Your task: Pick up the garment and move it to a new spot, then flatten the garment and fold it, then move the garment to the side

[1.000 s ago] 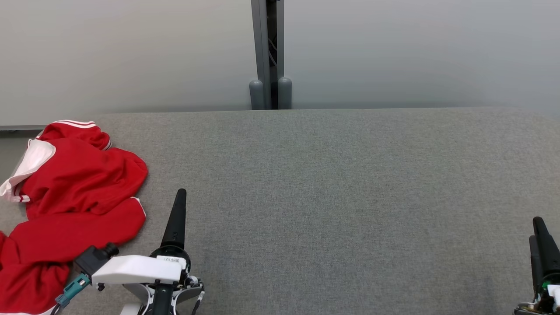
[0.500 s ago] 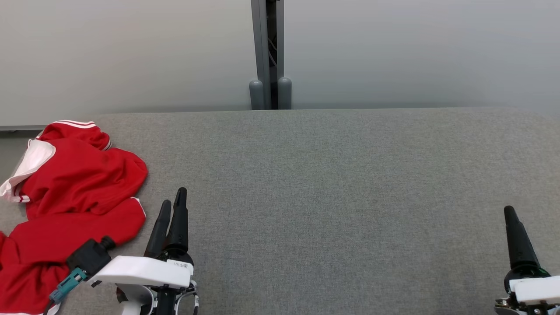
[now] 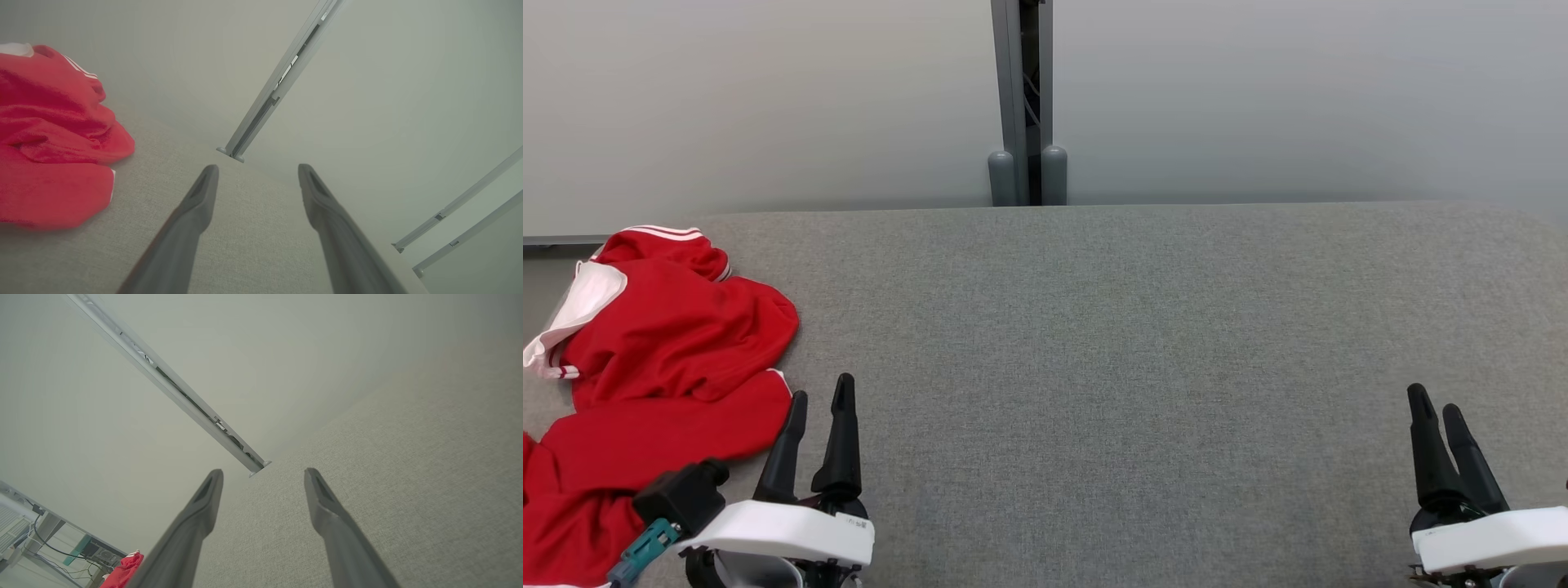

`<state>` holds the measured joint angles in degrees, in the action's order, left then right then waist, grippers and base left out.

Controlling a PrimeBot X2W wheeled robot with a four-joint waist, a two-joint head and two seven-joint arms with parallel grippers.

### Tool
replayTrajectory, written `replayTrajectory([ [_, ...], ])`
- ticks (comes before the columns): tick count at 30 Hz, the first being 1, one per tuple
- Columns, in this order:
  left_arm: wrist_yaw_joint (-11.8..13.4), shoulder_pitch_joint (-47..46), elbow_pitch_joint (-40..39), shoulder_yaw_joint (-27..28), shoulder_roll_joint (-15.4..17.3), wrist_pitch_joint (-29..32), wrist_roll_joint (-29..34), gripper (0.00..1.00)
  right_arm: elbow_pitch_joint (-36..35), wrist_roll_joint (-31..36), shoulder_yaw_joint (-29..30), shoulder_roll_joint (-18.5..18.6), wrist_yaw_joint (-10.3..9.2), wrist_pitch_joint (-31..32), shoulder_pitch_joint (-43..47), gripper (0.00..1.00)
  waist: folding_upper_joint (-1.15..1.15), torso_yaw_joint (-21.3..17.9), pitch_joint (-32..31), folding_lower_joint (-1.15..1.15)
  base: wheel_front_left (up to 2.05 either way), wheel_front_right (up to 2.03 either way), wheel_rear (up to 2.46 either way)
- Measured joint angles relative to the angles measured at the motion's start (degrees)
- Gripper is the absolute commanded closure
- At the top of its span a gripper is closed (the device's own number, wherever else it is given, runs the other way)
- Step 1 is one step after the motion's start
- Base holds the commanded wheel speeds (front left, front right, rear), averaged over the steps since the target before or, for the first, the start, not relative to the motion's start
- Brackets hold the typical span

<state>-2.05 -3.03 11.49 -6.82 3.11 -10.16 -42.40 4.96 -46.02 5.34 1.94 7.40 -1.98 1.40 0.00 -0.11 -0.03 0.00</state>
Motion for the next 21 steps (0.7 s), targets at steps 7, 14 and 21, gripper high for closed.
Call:
replayTrajectory([
  [7,0.6,1.5,-0.5,1.3,0.4,-0.5,5.6,0.00,0.7,5.5,-2.0,0.1,0.00,-1.6,0.0,0.00,0.00,0.0,0.0,0.00,0.00,0.00,0.00],
  [14,1.1,2.8,-0.5,1.9,0.6,-1.1,11.0,0.00,1.4,10.3,-3.0,0.2,0.00,-3.3,0.0,0.00,0.00,-0.1,0.0,0.00,0.00,0.00,0.00],
  [21,1.7,3.1,0.2,2.4,1.2,-1.7,15.8,0.00,1.6,14.9,-4.2,0.2,0.01,-4.6,-0.3,0.00,0.00,-0.3,0.0,0.00,0.00,0.00,0.00],
])
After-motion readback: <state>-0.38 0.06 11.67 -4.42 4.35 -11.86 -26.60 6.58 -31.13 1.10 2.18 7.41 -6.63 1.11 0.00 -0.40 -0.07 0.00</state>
